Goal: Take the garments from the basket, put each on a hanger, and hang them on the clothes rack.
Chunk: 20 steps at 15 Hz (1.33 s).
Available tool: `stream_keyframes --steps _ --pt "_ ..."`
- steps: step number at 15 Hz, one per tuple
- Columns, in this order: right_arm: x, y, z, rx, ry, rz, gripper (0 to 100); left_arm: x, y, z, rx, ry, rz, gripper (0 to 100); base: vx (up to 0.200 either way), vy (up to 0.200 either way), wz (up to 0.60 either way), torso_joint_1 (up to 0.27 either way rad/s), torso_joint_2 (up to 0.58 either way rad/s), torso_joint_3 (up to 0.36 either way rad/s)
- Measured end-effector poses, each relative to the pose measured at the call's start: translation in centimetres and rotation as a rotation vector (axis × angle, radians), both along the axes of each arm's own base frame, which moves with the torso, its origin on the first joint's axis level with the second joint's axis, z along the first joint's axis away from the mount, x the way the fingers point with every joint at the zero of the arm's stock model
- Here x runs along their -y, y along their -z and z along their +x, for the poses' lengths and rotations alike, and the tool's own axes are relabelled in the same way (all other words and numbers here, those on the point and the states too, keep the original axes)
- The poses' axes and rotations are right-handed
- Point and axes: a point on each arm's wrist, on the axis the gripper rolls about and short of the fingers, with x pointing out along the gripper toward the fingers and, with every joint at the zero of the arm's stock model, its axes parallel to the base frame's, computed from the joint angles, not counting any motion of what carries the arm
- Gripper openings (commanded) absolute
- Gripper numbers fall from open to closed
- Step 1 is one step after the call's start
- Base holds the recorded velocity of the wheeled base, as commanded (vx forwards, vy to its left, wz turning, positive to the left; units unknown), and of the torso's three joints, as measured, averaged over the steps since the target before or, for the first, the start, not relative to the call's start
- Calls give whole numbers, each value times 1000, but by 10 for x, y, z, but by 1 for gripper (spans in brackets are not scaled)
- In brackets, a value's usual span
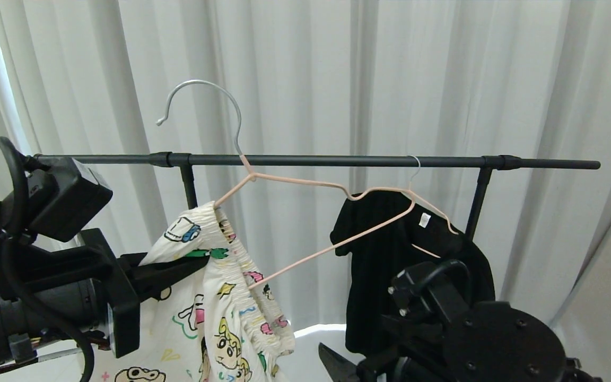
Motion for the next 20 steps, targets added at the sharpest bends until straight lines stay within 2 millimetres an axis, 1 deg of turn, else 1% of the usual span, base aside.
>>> stream_keyframes --steps 2,3,6,10,15,18,20 --pt "-20 -6 9 13 6 32 100 0 -1 -2 7 6 -3 0 0 0 0 0 0 0" --pt "-28 -5 14 15 12 33 100 1 -2 -2 8 11 -4 0 0 0 0 0 0 0" --pt "-41 4 17 16 8 11 100 3 -3 -6 14 35 -7 0 0 0 0 0 0 0" --pt "-45 8 16 28 -6 -15 100 4 -5 -9 26 49 -13 0 0 0 0 0 0 0" --pt "-56 13 -7 33 -111 -44 100 2 -12 -17 68 64 -28 0 0 0 0 0 0 0" --pt "-54 20 -9 45 -123 -96 100 -1 -14 -22 84 63 -37 0 0 0 0 0 0 0" --pt "-48 27 -3 68 -97 -170 100 -2 -18 -23 99 63 -45 0 0 0 0 0 0 0"
